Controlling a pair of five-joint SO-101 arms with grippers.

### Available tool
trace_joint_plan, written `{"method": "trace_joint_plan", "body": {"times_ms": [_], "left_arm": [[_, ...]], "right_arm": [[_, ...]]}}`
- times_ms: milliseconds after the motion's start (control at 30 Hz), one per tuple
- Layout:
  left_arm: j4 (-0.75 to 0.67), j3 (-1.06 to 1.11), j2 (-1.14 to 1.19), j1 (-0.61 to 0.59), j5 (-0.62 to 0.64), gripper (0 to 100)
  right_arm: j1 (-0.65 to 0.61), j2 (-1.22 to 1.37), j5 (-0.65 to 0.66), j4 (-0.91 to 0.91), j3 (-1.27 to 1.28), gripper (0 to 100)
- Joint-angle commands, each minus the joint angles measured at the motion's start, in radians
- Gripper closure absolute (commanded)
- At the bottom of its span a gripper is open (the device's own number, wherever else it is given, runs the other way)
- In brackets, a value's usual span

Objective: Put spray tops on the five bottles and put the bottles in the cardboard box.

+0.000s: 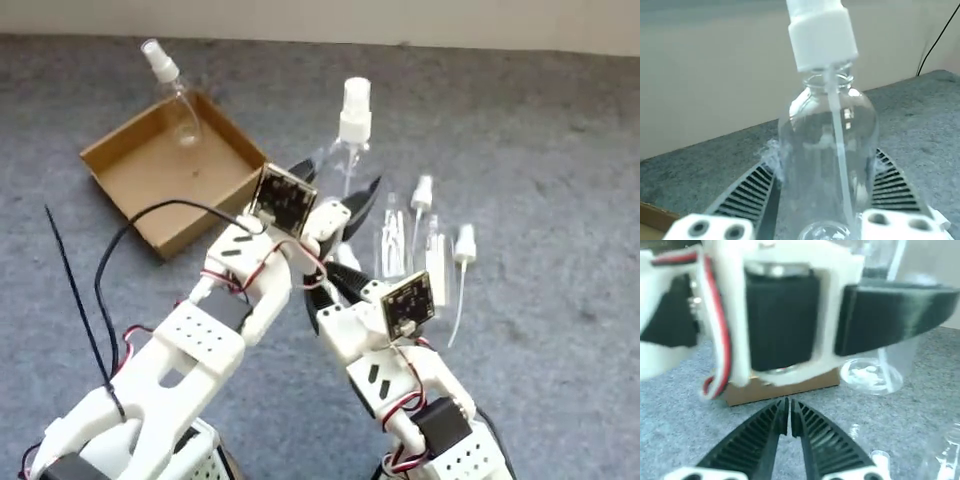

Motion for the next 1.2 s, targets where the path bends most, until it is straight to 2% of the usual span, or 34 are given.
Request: {"method": "trace_joint_plan", "body": {"times_ms": [0, 367, 533, 900, 1167], "left_arm": [[-0.021, 0.058, -0.153, 0.015, 0.017, 92], [-0.021, 0.188, -0.306, 0.116, 0.017, 92], [-0.018, 0.229, -0.338, 0.116, 0.017, 92], [0.285, 0.242, -0.579, 0.114, 0.017, 92], [0.336, 0.24, -0.621, 0.096, 0.014, 92]], "right_arm": [[0.067, -0.012, 0.006, -0.031, 0.136, 99.3], [0.071, -0.012, 0.005, -0.028, 0.136, 99.3], [0.076, -0.012, 0.009, -0.028, 0.136, 99.3], [0.077, -0.012, 0.011, -0.028, 0.134, 99.3], [0.077, -0.007, 0.011, -0.025, 0.134, 99.3]]}}
